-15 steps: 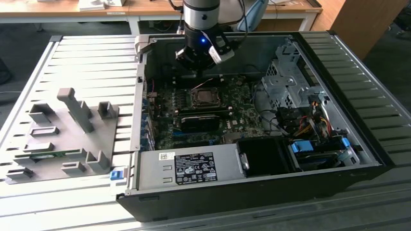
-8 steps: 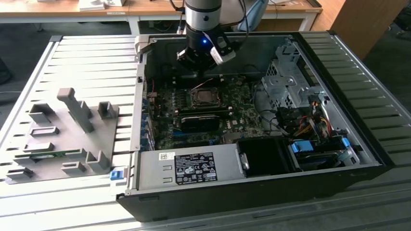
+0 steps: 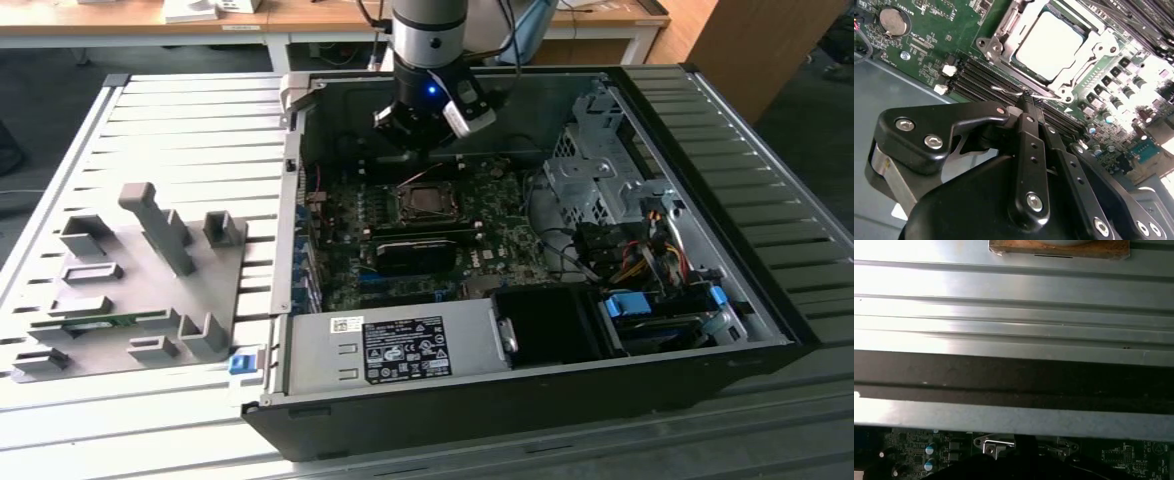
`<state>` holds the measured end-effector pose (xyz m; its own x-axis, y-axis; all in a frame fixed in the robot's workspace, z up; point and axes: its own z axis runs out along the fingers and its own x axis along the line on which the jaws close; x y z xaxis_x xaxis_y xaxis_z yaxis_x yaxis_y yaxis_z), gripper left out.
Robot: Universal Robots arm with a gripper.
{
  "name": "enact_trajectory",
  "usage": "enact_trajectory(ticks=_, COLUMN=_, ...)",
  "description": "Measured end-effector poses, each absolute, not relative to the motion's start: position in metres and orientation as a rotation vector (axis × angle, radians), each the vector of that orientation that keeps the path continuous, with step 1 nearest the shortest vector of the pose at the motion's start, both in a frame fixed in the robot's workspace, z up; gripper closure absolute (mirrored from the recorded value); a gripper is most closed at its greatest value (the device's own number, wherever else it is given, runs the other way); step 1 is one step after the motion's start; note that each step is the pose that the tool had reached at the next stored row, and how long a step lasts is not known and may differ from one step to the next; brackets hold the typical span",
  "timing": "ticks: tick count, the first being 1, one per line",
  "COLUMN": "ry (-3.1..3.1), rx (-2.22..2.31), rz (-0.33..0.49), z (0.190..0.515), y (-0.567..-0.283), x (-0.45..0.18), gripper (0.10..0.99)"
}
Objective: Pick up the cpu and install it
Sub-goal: 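Install the first cpu locking lever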
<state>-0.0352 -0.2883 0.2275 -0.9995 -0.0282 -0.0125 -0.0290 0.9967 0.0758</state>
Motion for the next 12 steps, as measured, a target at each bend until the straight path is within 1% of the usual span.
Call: enact_trajectory(ticks=12, ry=3.128, rx=-0.045, rz=0.119, z=0.2203, y=-0.2878, x=-0.0280, gripper=0.980)
